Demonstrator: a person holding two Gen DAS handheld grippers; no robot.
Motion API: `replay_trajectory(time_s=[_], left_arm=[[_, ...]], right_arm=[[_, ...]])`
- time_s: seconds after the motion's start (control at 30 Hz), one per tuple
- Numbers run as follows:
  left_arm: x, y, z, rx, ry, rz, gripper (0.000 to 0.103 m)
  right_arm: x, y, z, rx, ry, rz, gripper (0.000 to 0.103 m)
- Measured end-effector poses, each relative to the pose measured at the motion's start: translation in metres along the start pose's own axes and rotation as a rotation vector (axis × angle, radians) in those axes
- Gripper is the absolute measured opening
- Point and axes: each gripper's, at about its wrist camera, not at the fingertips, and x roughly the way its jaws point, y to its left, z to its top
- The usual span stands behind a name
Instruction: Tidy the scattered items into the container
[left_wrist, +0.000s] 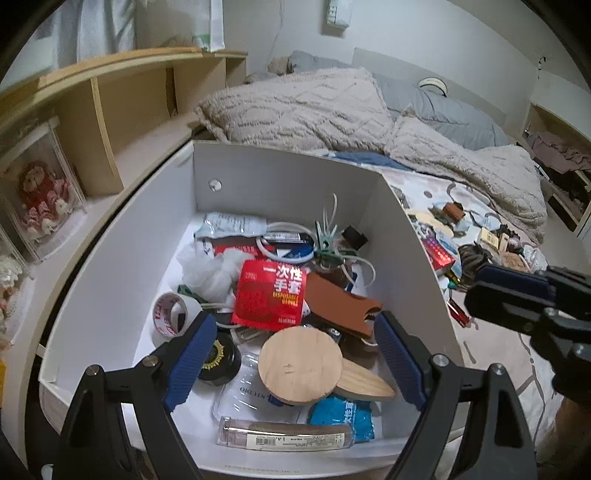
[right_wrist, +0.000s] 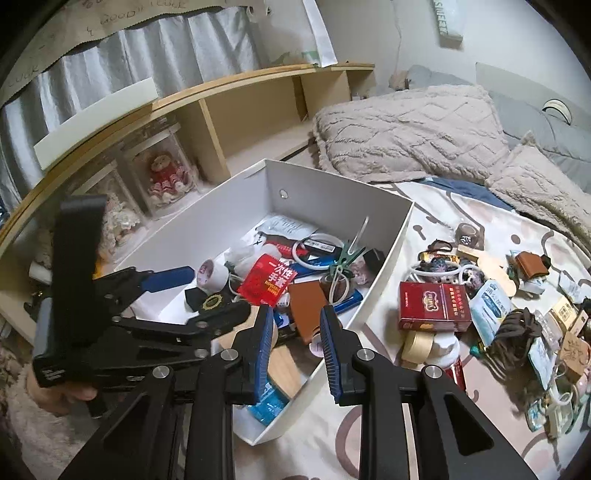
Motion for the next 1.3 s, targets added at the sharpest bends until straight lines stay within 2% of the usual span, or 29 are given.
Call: replay_trajectory(time_s=[0.27,0.3,0.33,0.37,0.4,0.5,0.6,0.7,0.9,1.3], left_arm=[[-0.015,0.002,0.003,-0.023,-0.059,0.019,0.098],[-0.016,0.002,0.003,-0.028,-0.065,0.019,0.099],[-0.018,0.003,0.003,-0.031,-0.069,0.019,0.099],[-0.019,0.002,0.003,-0.034,-0.074,0.018,0.099],[-0.020,0.002,0.003,-0.034,-0.079,0.018,0.099],[-0.023,0.000,0.004,-0.029,-0.092,0.014,0.100],[-0.025,-0.004,0.004,-0.017,-0.107,0.009,0.100],[-0.028,-0.006,0.004,-0.014,-0.118,0.006,0.101],[-0.034,-0.011,0.005,-0.012,-0.147,-0.004,0.103],[-0.038,-0.033,0.004,-0.004,-0.165,-0.033,0.103]], right_arm=[[-0.006,-0.010,-0.004,0.013,-0.047,-0.009,0.026],[-0.008,-0.011,-0.005,0.016,-0.055,-0.018,0.039],[-0.010,-0.012,-0.006,0.021,-0.065,-0.035,0.062],[-0.012,-0.013,-0.006,0.026,-0.080,-0.053,0.069],[-0.014,-0.015,-0.007,0.030,-0.097,-0.073,0.073],[-0.018,-0.022,-0.009,0.051,-0.111,-0.096,0.074],[-0.023,-0.033,-0.011,0.092,-0.133,-0.113,0.103],[-0.026,-0.041,-0.014,0.106,-0.158,-0.157,0.103],[-0.032,-0.057,-0.019,0.118,-0.172,-0.188,0.103],[-0.060,-0.076,-0.037,0.074,-0.235,-0.292,0.103]])
